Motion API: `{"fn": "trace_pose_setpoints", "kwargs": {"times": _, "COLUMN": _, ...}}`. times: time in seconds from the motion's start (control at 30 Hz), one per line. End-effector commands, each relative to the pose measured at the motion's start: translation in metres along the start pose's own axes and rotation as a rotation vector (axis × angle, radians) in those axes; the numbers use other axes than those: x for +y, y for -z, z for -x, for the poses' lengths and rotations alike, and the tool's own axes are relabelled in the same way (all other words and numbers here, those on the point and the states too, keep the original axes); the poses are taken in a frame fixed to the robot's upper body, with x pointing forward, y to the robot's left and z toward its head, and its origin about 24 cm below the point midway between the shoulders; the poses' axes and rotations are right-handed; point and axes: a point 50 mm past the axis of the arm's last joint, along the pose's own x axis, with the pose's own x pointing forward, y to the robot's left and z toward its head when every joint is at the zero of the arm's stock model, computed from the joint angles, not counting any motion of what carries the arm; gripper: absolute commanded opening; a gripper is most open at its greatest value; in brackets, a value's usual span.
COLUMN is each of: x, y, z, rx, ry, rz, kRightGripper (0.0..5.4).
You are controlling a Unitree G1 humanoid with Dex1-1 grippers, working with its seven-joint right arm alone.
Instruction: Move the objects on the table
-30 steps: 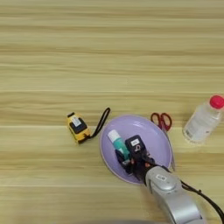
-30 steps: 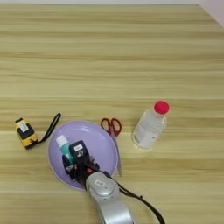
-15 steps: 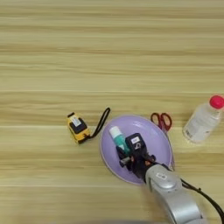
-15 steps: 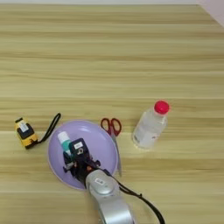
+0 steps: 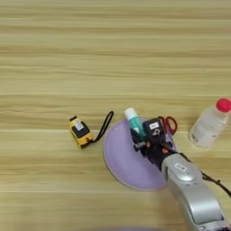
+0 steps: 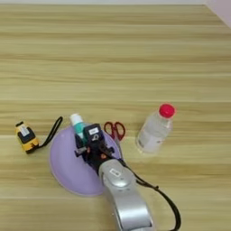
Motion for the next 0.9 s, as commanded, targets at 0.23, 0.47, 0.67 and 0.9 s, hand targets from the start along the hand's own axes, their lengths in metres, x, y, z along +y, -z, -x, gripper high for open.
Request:
{"fn": "trace_pose_setpoints", "kwargs": {"times": 0.23, "x": -0.044, "y": -0.035, "z": 0.011, "rx": -0.124, "ry": 0.156, "rz": 0.057, "kRightGripper": 1.68}}
{"fn": "trace_pose_setpoints", "kwargs": {"times": 0.47, "x": -0.065, "y": -0.025, "z": 0.014, "rx": -0.075, "ry": 0.244, "rz": 0.067, "kRightGripper": 1.68}}
{"fn": "trace_pose_setpoints", "kwargs": {"times": 0.67, "x": -0.079, "y": -0.018, "z": 0.019, "rx": -0.045, "ry": 0.291, "rz": 0.079, "kRightGripper": 1.68}}
{"fn": "trace_pose_setpoints", "kwargs": {"times": 0.9, "x": -0.089, "y": -0.003, "z": 0.02, "rx": 0.009, "ry": 0.317, "rz": 0.068, "kRightGripper": 1.68}}
